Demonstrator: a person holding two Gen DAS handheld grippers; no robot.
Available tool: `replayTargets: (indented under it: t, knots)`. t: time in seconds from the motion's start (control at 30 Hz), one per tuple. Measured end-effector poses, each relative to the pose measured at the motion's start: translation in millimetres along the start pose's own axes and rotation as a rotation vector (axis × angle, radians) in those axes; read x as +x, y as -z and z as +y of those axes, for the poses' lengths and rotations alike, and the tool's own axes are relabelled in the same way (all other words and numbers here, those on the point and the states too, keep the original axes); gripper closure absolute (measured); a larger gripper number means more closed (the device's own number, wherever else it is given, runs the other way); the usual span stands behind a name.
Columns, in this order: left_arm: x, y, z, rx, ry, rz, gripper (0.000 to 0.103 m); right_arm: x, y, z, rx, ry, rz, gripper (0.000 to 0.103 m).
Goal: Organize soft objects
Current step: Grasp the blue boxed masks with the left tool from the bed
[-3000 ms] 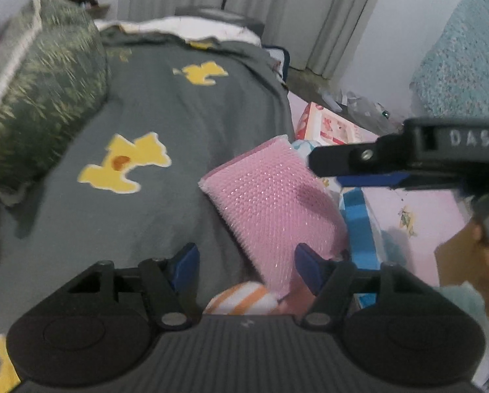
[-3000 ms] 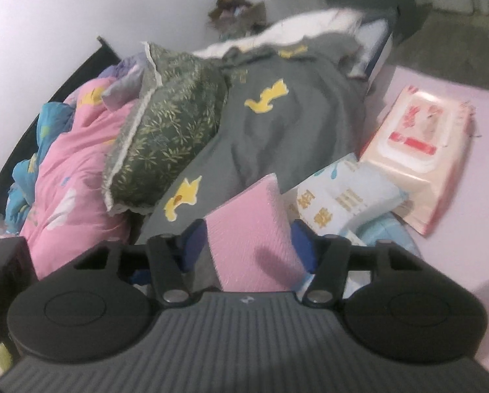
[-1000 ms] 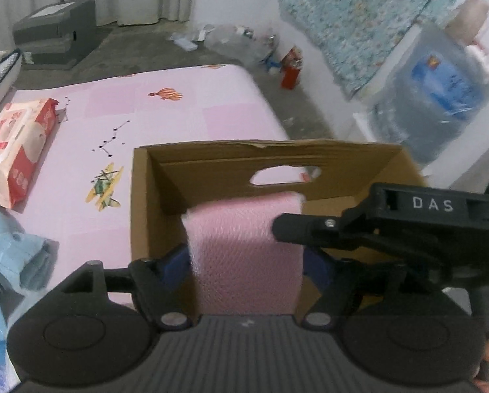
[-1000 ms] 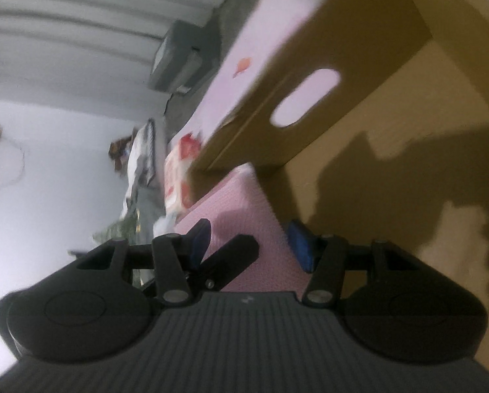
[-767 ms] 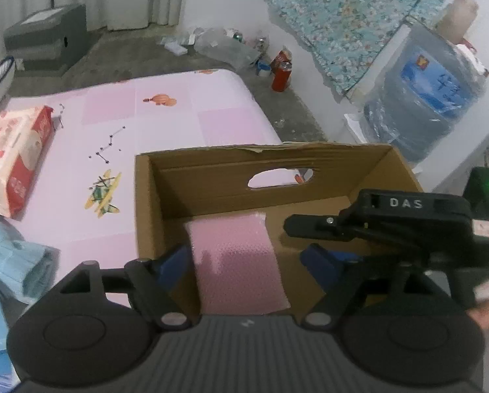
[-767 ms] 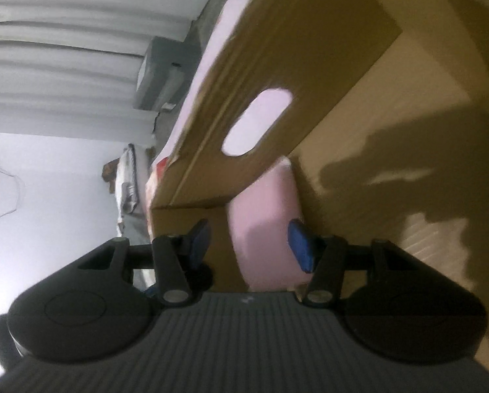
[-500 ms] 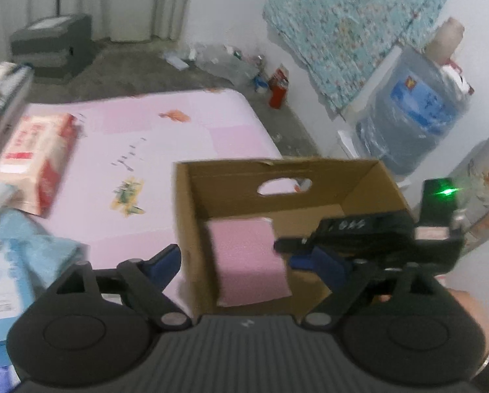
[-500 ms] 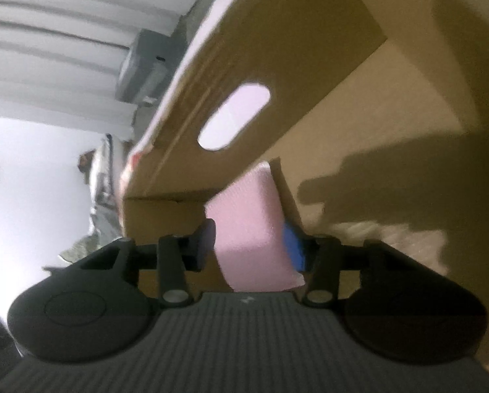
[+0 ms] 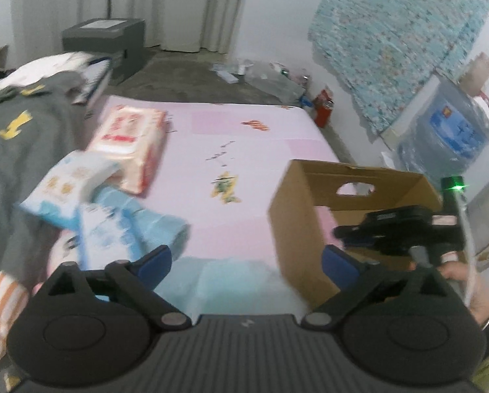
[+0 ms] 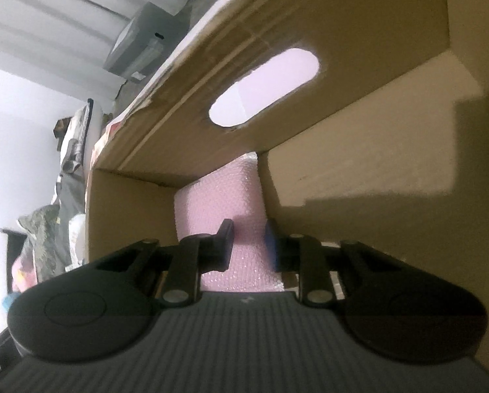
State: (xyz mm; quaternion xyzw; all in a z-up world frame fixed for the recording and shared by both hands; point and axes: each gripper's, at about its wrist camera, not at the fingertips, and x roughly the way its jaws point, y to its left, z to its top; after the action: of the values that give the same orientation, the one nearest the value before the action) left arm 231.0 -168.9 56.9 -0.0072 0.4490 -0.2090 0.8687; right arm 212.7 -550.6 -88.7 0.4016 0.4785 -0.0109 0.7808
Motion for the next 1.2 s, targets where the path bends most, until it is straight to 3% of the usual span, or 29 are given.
replayTargets:
  t: [0.07,0.13,0.2,0.33,0.47,0.6,0.8,0.93,1.07,1.2]
  knots:
    - [-11.2,6.5,19.1,-0.028,-0.025,-0.015,0.003,0.0,-3.1,12.6,-0.002,0.008,-0.011,0.073]
    - [-27.4,12.9,41.4,-0.064,-0.064,-0.041,0.002,-12.4,-3.2,17.8,-0.001,-0.002,-0.04,0.061]
    - [-46.1,19.1,65.1,-0.104,-0.097,-0.076,0.0,-29.1,-3.8,26.5,-0.021,-0.009,-0.075,0.056]
    - [-81.7,30.9,109.7,-0.16,-0.162,-0.149,0.0,-69.6,0.0,56.7,-0.094,-0.05,-0.128,0.053]
    - [-102.9,33.3,144.4,-0.195,-0.233,-0.197,0.0,-91.1,10.4,112.2,-0.192,-0.159,-0.138,0.05]
    - [-99.1,38.1,163.0,-0.244,-0.201,-0.19,0.0,-84.9,23.5,170.1,-0.253,-0.284,-0.066,0.048]
    - [-55.9,47.1,149.4,-0.214,-0.07,-0.114,0.012,-7.6,53.2,237.5,-0.311,-0.288,0.153,0.048]
    - [-18.8,44.3,135.0,-0.189,-0.022,-0.053,0.035,53.7,70.2,255.7,-0.273,-0.227,0.263,0.05]
    - [7.7,38.6,124.7,-0.162,-0.008,-0.029,0.049,102.8,77.7,250.8,-0.231,-0.18,0.304,0.051]
    - [27.7,33.2,121.1,-0.129,-0.048,0.012,0.062,138.1,76.6,248.8,-0.195,-0.165,0.336,0.051]
